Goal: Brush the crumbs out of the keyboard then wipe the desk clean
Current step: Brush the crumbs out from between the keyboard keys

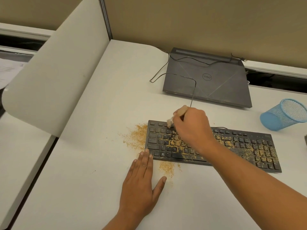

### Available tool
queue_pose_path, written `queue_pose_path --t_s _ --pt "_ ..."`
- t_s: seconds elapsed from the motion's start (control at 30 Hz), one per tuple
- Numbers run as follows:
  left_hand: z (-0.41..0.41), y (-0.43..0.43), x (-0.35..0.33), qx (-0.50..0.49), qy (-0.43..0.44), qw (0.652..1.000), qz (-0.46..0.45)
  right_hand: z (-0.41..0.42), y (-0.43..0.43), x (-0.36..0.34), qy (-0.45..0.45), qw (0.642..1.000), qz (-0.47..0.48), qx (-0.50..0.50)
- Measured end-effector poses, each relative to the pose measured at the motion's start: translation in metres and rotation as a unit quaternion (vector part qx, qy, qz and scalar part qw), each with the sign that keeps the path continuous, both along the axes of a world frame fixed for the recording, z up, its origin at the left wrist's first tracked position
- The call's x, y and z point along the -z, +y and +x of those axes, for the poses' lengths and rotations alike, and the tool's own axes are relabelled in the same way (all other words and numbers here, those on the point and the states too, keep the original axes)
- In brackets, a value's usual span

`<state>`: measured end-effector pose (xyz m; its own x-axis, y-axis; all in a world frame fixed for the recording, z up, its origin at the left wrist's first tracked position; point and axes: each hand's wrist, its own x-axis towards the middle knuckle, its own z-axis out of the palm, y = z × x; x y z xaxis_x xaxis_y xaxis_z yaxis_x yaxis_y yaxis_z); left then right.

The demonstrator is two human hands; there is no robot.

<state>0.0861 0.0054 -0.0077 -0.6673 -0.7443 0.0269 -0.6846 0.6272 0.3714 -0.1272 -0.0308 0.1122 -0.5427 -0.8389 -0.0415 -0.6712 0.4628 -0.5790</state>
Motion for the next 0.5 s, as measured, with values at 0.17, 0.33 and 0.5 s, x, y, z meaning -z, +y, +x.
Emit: queue_pose_path --t_s 0.17,0.33,0.5 --pt "0.000 0.000 0.002 0.003 -0.002 1.000 -0.005 0.027 -0.011 0.012 0.019 0.997 0.034 -0.065" --pt "0.000 0.000 0.002 -0.001 -0.003 1.000 -0.007 0.017 -0.016 0.010 0.009 1.000 -0.018 0.000" --pt "0.000 0.001 0.003 -0.001 -0.015 1.000 -0.006 0.031 -0.020 0.014 -0.056 0.996 0.017 -0.062"
